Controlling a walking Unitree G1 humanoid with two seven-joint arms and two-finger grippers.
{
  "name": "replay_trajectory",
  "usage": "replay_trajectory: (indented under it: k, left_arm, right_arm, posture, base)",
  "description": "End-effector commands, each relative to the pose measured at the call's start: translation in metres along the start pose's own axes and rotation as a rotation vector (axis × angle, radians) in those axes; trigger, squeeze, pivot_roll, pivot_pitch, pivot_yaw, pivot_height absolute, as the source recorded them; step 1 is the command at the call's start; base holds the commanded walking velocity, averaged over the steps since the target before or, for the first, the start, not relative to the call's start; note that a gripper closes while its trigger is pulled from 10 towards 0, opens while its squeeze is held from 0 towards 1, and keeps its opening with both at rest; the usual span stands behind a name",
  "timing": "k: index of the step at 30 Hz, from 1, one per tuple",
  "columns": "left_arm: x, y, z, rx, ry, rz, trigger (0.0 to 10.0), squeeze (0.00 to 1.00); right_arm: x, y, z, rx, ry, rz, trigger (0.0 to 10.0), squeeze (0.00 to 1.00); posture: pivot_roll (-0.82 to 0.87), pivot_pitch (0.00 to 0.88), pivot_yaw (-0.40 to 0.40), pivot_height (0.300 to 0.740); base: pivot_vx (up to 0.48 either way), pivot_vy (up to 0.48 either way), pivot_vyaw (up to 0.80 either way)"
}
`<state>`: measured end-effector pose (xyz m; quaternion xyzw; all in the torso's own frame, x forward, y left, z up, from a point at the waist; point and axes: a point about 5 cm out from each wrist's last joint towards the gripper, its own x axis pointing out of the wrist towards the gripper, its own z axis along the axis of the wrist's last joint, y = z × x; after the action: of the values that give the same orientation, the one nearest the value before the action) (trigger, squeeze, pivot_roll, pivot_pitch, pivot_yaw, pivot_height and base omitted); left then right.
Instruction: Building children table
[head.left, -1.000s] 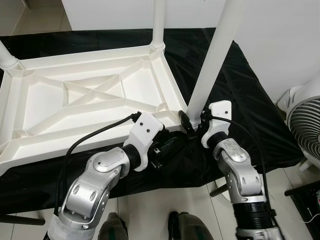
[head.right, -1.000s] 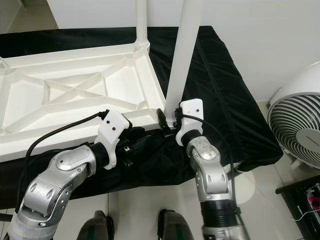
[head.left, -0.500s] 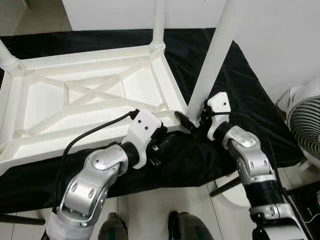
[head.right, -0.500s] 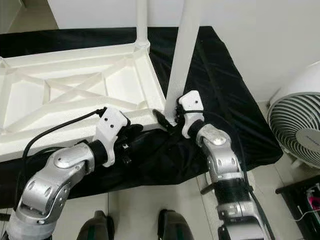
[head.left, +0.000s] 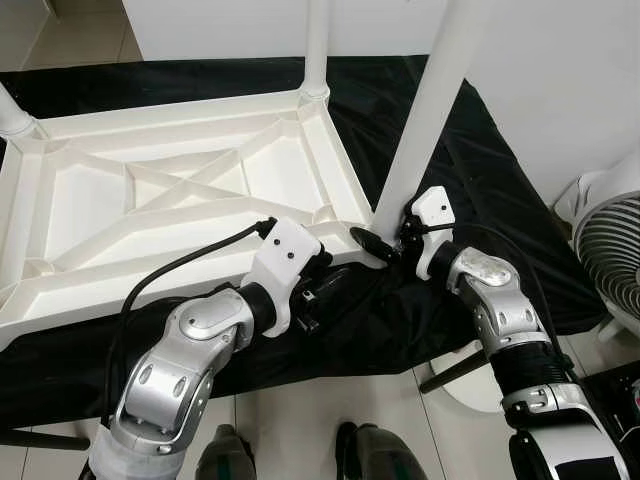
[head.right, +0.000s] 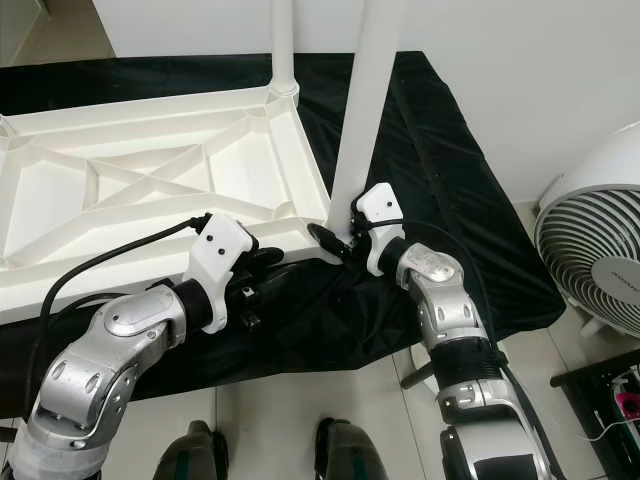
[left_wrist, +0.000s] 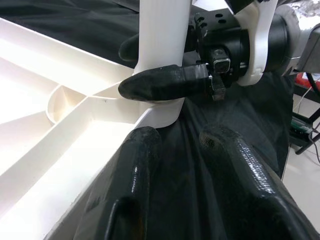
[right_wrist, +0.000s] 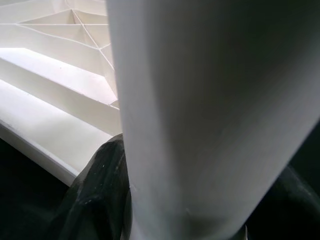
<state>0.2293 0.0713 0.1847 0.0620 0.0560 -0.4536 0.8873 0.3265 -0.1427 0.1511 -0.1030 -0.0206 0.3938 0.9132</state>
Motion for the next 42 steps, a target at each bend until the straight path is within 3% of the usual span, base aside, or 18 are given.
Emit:
replay_trajectory:
  k: [1, 5, 7, 10, 15, 17, 18, 19, 26, 27, 28, 33, 34, 39, 40, 42]
  left_arm:
    - [-0.002, 0.001, -0.001, -0.008, 0.005, 0.065, 10.0, 0.0]
    - [-0.002, 0.001, -0.001, -0.008, 0.006, 0.064, 10.0, 0.0]
    - [-0.001, 0.001, -0.001, -0.009, 0.006, 0.061, 10.0, 0.0]
    - [-0.001, 0.001, -0.001, -0.01, 0.006, 0.06, 10.0, 0.0]
    - [0.0, -0.002, -0.002, -0.015, 0.009, 0.042, 10.0, 0.0]
    - [0.001, -0.002, -0.001, -0.016, 0.009, 0.034, 10.0, 0.0]
    - [0.001, -0.002, -0.001, -0.016, 0.009, 0.034, 10.0, 0.0]
    - [0.001, -0.003, -0.001, -0.017, 0.008, 0.032, 10.0, 0.0]
    - [0.002, -0.003, 0.0, -0.019, 0.002, 0.03, 10.0, 0.0]
    - [0.002, -0.003, 0.0, -0.019, 0.0, 0.03, 10.0, 0.0]
    - [0.002, -0.003, 0.0, -0.016, -0.001, 0.031, 10.0, 0.0]
    - [0.001, -0.004, -0.001, -0.012, 0.003, 0.038, 10.0, 0.0]
    - [0.0, -0.004, 0.0, -0.013, 0.002, 0.039, 10.0, 0.0]
    - [0.0, -0.004, 0.001, -0.008, -0.005, 0.042, 10.0, 0.0]
    - [-0.001, -0.003, 0.001, -0.007, -0.007, 0.044, 10.0, 0.0]
    - [-0.001, -0.003, 0.001, -0.006, -0.007, 0.044, 10.0, 0.0]
  right_arm:
    - [-0.002, 0.009, -0.004, 0.042, -0.016, 0.01, 0.0, 0.0]
    - [-0.002, 0.003, -0.005, 0.027, 0.009, -0.115, 0.0, 0.0]
    - [-0.002, 0.0, -0.006, 0.049, 0.021, -0.238, 0.0, 0.0]
    - [-0.002, 0.0, -0.007, 0.056, 0.02, -0.264, 0.0, 0.0]
    - [-0.001, 0.01, -0.007, 0.154, 0.021, -0.48, 0.0, 0.0]
    - [0.001, 0.013, -0.005, 0.168, 0.019, -0.605, 0.0, 0.0]
    - [0.001, 0.013, -0.005, 0.168, 0.019, -0.605, 0.0, 0.0]
    - [0.001, 0.014, -0.003, 0.168, 0.016, -0.7, 0.0, 0.0]
    - [0.004, 0.019, -0.001, 0.191, 0.007, -0.792, 0.2, 0.0]
    - [0.004, 0.021, 0.0, 0.191, 0.001, -0.81, 7.5, 0.0]
    - [0.002, 0.023, 0.003, 0.184, -0.016, -0.821, 10.0, 0.0]
    - [-0.005, 0.027, 0.01, 0.179, -0.07, -0.822, 10.0, 0.0]
    - [-0.008, 0.027, 0.013, 0.181, -0.103, -0.828, 10.0, 1.0]
    - [-0.019, 0.03, 0.023, 0.183, -0.206, -0.831, 10.0, 1.0]
    - [-0.024, 0.033, 0.028, 0.172, -0.254, -0.827, 10.0, 0.0]
    - [-0.031, 0.037, 0.032, 0.18, -0.289, -0.813, 10.0, 0.0]
  posture:
    - [0.01, 0.119, -0.011, 0.74]
    - [0.01, 0.121, -0.011, 0.74]
    - [0.0, 0.125, -0.007, 0.74]
    - [0.0, 0.125, -0.007, 0.74]
    - [-0.01, 0.132, 0.005, 0.74]
    - [-0.02, 0.132, 0.007, 0.74]
    - [-0.02, 0.132, 0.007, 0.74]
    - [-0.02, 0.134, 0.01, 0.74]
    - [-0.02, 0.135, 0.011, 0.74]
    - [-0.02, 0.139, 0.011, 0.74]
    - [-0.02, 0.148, 0.009, 0.74]
    - [-0.02, 0.153, 0.009, 0.74]
    - [-0.02, 0.154, 0.009, 0.74]
    - [-0.02, 0.161, 0.011, 0.74]
    - [-0.02, 0.164, 0.014, 0.74]
    - [-0.02, 0.166, 0.017, 0.74]
  base:
    - [0.0, 0.0, 0.0]
    - [0.0, 0.0, 0.0]
    - [0.0, 0.0, 0.0]
    - [0.0, 0.0, 0.0]
    - [0.0, 0.0, 0.0]
    - [0.0, 0.0, 0.0]
    - [0.0, 0.0, 0.0]
    - [0.0, 0.0, 0.0]
    - [0.0, 0.0, 0.0]
    - [0.0, 0.0, 0.0]
    - [0.0, 0.0, 0.0]
    - [0.0, 0.0, 0.0]
    - [0.0, 0.0, 0.0]
    - [0.0, 0.0, 0.0]
    - [0.0, 0.0, 0.0]
    - [0.0, 0.0, 0.0]
